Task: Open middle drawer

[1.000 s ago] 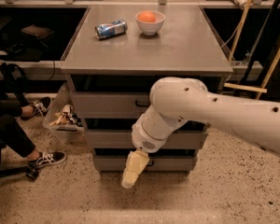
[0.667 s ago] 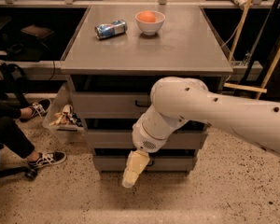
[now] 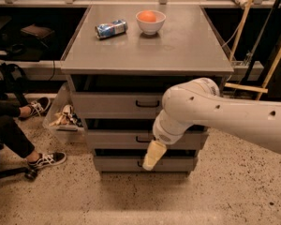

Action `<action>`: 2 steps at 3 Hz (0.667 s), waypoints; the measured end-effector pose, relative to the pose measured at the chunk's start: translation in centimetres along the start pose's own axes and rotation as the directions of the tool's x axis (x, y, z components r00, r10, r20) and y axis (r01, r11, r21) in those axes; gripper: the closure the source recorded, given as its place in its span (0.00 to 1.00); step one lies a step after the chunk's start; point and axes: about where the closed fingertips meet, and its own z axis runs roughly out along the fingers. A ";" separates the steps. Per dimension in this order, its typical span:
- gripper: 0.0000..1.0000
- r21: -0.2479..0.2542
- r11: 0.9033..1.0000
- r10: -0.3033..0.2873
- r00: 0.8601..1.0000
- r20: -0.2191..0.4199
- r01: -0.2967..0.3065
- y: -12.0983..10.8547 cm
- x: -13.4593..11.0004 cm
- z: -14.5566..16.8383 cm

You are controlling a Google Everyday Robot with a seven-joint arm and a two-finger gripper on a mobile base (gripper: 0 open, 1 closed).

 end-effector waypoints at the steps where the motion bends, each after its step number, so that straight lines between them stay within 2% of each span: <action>1: 0.00 0.160 0.981 0.128 0.987 -0.101 -0.111 -6.2 5.6 -0.3; 2: 0.00 0.233 0.961 0.184 0.974 -0.132 -0.150 -8.2 8.0 -1.2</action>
Offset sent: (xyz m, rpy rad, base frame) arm 0.0328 -0.0598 -0.0070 -0.1002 -0.0552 -0.1444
